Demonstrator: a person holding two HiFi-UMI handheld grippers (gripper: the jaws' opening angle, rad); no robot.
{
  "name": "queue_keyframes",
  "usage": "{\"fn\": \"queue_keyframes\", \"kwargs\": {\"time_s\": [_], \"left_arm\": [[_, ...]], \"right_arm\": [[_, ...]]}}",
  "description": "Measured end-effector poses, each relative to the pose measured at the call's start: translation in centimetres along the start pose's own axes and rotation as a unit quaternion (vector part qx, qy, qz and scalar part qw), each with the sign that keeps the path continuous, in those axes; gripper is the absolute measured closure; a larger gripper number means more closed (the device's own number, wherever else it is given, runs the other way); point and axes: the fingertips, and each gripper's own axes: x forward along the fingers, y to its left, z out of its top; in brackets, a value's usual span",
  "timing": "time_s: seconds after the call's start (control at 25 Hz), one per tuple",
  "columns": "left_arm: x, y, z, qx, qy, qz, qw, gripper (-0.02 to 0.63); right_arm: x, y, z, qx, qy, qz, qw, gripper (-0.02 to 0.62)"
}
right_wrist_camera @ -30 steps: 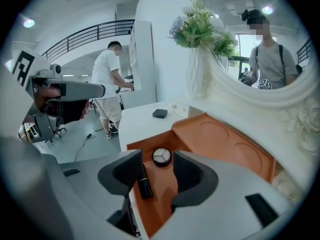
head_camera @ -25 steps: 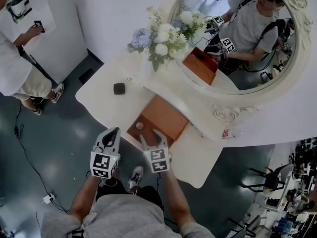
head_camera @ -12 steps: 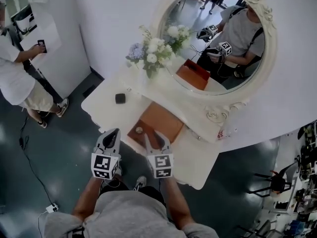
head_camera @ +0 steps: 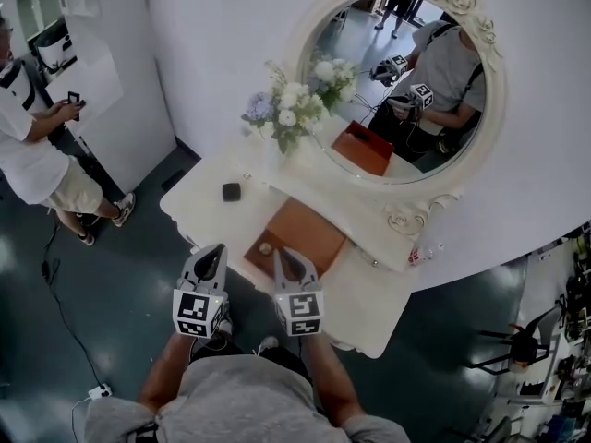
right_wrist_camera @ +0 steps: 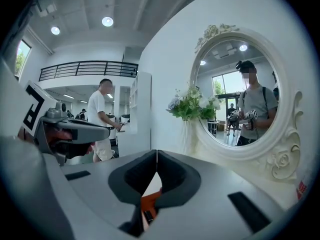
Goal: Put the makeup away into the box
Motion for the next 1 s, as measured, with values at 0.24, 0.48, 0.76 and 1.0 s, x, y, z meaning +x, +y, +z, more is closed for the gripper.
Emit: {"fn": "queue_keyframes", "kwargs": {"time_s": [0.24,0.48,0.76,1.0], "left_arm": [[-0.1,1.4,0.0,-0.004,0.0,0.011,0.9999,0.606],[0.9,3.8,0.1,-0.009,-0.001,0.018,0.9998,0.606],[3.2,8.6,-0.8,-0.022,0.007,0.026,0.9994,0.606],[6.1,13.1,-2.3,-0.028,0.022,0.018,0.9992,0.606]], "right_arm": [[1.2,0.9,0.1,-0.002,0.005,0.01,1.0,0.578],[4.1,1.9,0.9,-0.005,0.004,0.018,1.0,0.578],[9.8,3.0,0.2,-0.007,0.029,0.024,0.999,0.578],[15.7,3.7,-1.1,-0.006,0.055,0.016,0.998,0.578]]}}
